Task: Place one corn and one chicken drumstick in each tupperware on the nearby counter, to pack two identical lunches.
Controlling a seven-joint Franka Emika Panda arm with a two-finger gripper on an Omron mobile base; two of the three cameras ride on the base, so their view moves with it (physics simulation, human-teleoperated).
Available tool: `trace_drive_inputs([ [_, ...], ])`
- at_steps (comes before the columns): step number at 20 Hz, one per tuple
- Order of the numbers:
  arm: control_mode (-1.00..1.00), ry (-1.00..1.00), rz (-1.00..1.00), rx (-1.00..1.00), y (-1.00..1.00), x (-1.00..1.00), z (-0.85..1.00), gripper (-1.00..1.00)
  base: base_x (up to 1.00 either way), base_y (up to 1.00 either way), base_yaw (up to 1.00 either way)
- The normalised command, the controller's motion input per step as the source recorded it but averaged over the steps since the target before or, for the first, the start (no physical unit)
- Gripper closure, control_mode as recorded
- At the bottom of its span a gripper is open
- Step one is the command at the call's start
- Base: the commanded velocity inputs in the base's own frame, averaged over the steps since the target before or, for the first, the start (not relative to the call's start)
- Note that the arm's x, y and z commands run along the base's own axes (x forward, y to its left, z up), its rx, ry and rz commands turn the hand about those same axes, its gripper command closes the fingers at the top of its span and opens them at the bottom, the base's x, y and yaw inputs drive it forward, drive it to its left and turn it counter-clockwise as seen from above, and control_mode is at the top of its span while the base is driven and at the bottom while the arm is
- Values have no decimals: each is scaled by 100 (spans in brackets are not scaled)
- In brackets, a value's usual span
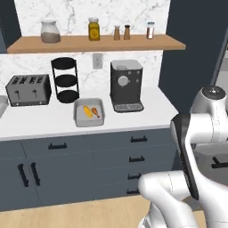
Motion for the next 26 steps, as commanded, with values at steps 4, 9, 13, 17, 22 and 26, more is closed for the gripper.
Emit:
trace_drive_inputs([
  [4,100,0,0,0,0,0,0,100,47,100,0],
  [9,100,0,0,0,0,0,0,100,55,100,0],
  [13,100,0,0,0,0,0,0,100,66,100,0],
  [17,100,0,0,0,0,0,0,100,74,100,-1],
  [22,100,0,0,0,0,0,0,100,77,100,-2],
  [26,100,0,0,0,0,0,0,100,70,100,-3],
])
